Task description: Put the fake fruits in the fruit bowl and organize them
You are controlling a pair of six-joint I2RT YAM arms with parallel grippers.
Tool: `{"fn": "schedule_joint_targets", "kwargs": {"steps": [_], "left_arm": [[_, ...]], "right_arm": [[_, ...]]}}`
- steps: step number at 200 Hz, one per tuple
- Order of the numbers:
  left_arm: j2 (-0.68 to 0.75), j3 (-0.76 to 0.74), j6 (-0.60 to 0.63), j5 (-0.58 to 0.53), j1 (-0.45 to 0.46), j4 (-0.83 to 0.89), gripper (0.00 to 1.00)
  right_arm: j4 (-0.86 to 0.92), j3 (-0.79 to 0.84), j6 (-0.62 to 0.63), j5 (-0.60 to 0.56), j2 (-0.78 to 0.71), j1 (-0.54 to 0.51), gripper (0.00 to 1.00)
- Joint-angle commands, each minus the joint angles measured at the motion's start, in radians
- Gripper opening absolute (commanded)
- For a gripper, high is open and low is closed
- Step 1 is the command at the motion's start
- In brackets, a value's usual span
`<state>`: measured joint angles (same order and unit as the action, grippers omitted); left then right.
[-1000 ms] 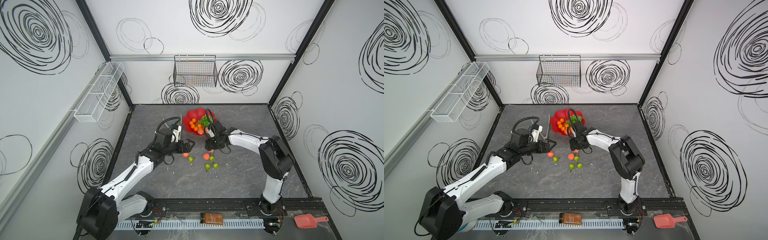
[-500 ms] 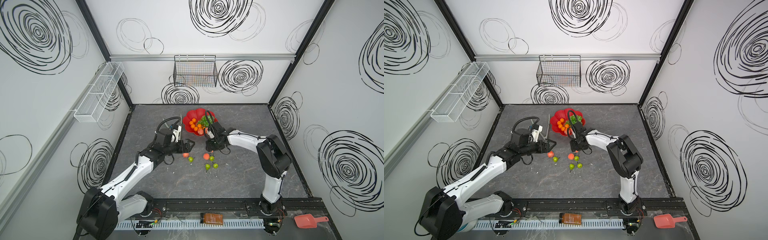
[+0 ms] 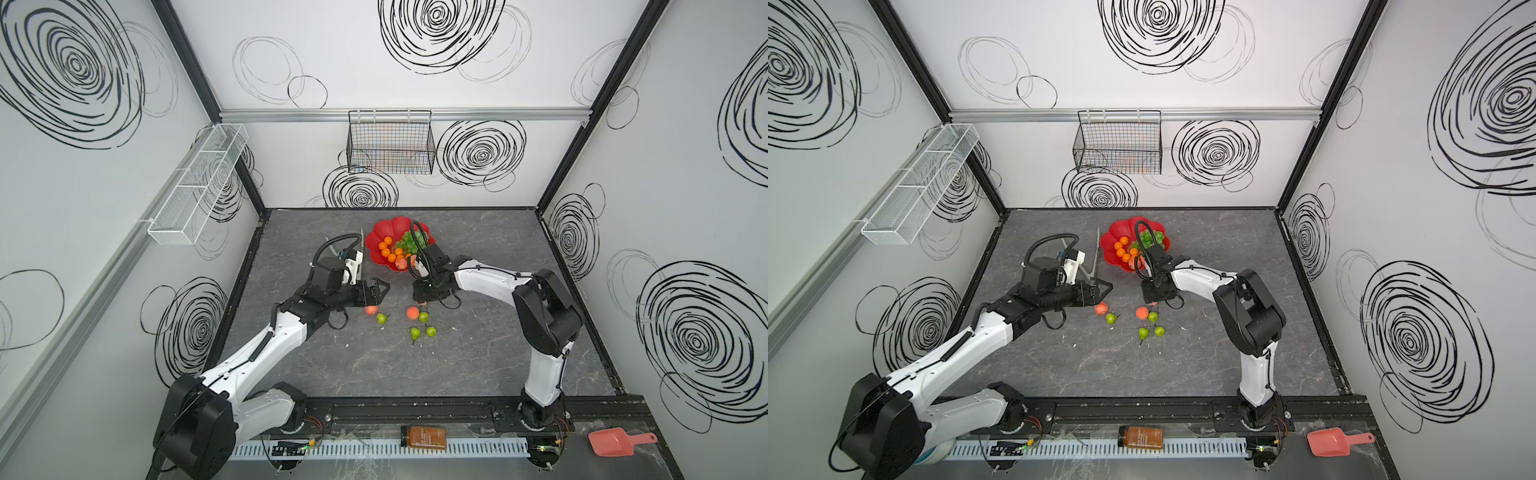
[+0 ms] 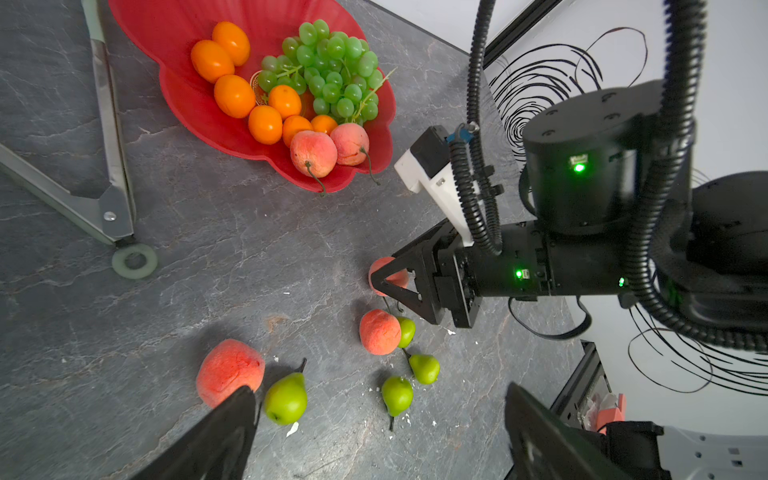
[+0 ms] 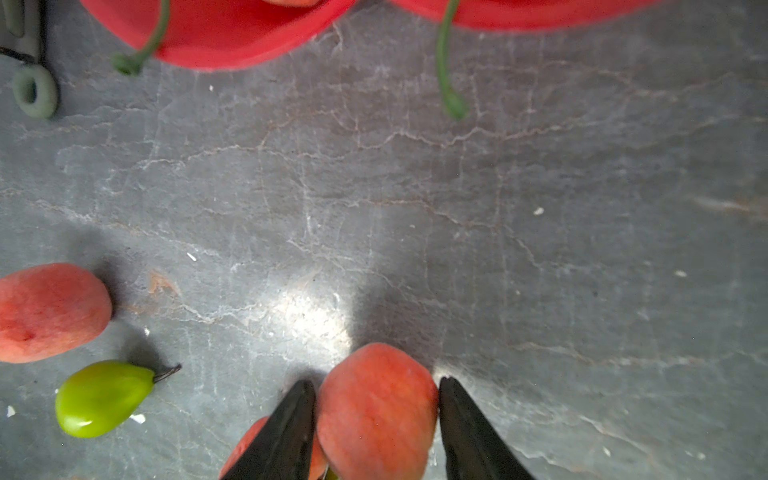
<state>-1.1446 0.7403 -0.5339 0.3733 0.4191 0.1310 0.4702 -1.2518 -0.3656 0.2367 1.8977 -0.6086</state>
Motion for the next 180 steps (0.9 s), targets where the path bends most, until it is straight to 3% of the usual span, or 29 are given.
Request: {"fn": "schedule_joint_targets", "kwargs": {"steps": [1, 105, 180], "left_arm": [[0.002, -0.010, 0.013, 0.005, 0.002, -0.038, 0.96], [-0.018, 0.046, 0.002, 0.045, -0.077, -0.040, 0.96], [-0.123, 0.161, 0.017, 0.056, -0.112, -0.031, 0.96]], "right_arm": [[0.040, -0.007, -0.003, -0.023, -0.004, -0.007, 0.51], [0.071, -0.060, -0.012, -0.065, -0.114, 0.007, 0.50], [0.137, -0.334, 0.029, -0.076, 0.029, 0.032, 0.50]]}}
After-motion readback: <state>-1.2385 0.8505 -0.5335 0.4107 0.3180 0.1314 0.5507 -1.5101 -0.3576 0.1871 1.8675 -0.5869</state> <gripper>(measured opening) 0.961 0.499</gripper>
